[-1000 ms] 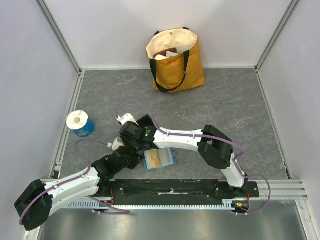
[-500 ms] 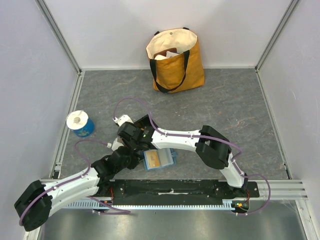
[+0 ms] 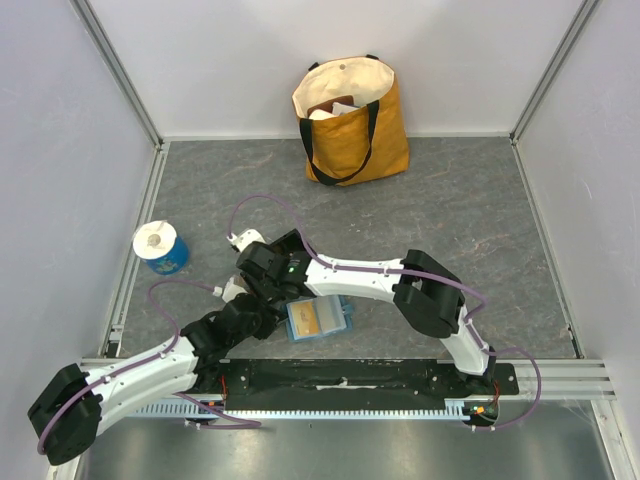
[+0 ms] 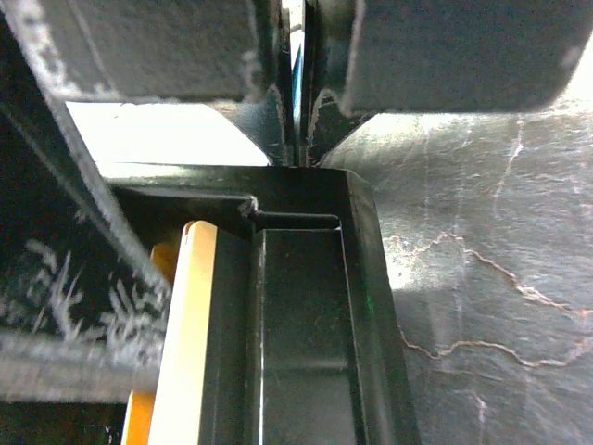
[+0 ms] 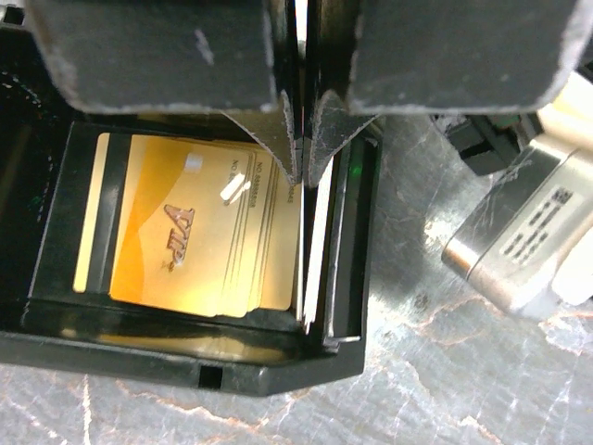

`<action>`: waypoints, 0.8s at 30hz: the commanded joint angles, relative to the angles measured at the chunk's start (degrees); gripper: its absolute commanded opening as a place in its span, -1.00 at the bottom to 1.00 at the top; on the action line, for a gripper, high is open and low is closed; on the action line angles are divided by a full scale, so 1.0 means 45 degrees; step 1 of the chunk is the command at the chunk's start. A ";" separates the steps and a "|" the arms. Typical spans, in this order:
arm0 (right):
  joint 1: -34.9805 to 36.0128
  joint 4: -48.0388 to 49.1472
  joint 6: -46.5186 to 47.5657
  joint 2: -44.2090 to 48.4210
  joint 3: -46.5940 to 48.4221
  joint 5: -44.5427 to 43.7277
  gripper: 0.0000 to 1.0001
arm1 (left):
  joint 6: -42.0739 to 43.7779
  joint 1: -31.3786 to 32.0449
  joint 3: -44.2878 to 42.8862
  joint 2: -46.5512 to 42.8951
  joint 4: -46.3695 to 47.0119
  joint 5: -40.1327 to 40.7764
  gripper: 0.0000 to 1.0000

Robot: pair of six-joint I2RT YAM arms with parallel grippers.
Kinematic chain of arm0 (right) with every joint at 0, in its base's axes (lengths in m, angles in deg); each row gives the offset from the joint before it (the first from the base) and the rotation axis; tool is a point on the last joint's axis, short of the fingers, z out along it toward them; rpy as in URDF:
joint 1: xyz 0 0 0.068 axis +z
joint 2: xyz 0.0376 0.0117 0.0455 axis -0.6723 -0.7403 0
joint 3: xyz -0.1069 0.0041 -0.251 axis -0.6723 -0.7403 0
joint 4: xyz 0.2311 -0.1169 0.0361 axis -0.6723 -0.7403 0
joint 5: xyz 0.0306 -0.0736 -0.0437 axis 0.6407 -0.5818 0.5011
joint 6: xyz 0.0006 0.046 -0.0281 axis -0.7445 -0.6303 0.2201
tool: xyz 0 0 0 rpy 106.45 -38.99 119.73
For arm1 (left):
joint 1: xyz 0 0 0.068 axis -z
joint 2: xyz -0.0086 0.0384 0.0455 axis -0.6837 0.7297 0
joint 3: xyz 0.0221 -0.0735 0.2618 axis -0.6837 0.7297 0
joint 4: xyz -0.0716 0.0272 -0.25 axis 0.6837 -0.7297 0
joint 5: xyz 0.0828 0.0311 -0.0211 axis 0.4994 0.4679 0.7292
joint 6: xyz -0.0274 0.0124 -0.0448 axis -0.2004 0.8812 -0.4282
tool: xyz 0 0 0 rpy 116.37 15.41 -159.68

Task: Put the credit cards into the card holder
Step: Move the storage box to the center of the board.

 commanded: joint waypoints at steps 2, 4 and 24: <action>-0.0009 0.0048 -0.0337 0.1041 -0.0501 0.0195 -1.00 | -0.0057 -0.0015 0.0530 0.0108 -0.0854 0.0440 -0.96; -0.0126 0.0300 -0.0318 0.1255 -0.0812 0.0212 -1.00 | -0.0057 -0.0035 0.0530 0.0108 -0.0854 0.0459 -0.96; -0.2039 0.0478 -0.0143 0.2447 -0.2082 -0.1545 -1.00 | 0.0021 -0.0015 0.0530 -0.0107 -0.0913 0.0440 -0.97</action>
